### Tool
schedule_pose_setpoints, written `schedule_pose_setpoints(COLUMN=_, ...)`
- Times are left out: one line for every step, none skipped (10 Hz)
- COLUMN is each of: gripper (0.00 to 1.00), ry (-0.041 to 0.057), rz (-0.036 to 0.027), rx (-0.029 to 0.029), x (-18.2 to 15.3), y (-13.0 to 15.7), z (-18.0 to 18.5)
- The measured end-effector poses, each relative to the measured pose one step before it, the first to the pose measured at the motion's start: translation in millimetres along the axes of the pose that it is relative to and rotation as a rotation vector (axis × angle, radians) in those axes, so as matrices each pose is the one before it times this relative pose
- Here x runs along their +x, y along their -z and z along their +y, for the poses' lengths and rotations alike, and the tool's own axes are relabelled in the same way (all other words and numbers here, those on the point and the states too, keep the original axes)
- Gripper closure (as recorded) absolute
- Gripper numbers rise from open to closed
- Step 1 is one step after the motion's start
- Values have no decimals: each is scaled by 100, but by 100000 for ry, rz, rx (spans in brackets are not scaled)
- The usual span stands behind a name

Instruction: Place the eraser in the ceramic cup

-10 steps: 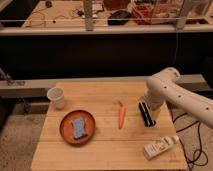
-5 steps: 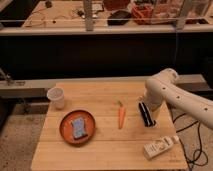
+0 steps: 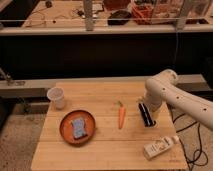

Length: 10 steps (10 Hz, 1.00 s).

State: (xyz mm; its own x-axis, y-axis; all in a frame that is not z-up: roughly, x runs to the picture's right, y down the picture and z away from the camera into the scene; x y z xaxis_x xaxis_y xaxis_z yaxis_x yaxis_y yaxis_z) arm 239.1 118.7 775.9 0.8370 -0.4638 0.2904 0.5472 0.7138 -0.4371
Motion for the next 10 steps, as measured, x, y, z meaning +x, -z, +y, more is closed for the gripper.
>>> schedule_pose_setpoints(gripper=20, ry=2781, rz=-277, rx=-75, x=142, y=-204, z=13)
schedule_pose_setpoints(gripper=20, ry=941, rz=-45, rx=-79, x=19, y=-34, z=5)
schedule_pose_setpoints(gripper=20, ry=2111, rz=-216, rx=-193, x=60, y=-142, z=-6)
schedule_pose_setpoints(gripper=20, ry=2397, rz=-93, rx=-71, x=180, y=-98, z=8)
schedule_pose_setpoints(gripper=20, ry=1587, rz=-171, rx=-113, x=143, y=-112, z=10)
schedule_pose_setpoints(gripper=20, ry=2216, rz=-170, rx=-190, x=161, y=-161, z=-23)
schedule_pose_setpoints(gripper=20, ry=1763, rz=-230, rx=-160, x=141, y=-182, z=-9)
schedule_pose_setpoints(gripper=20, ry=1717, rz=-127, rx=-240, x=102, y=-194, z=17)
schedule_pose_setpoints(gripper=20, ry=1381, rz=-48, rx=-95, x=100, y=-39, z=43)
schedule_pose_setpoints(gripper=20, ry=1733, rz=-262, rx=-221, x=152, y=-83, z=121)
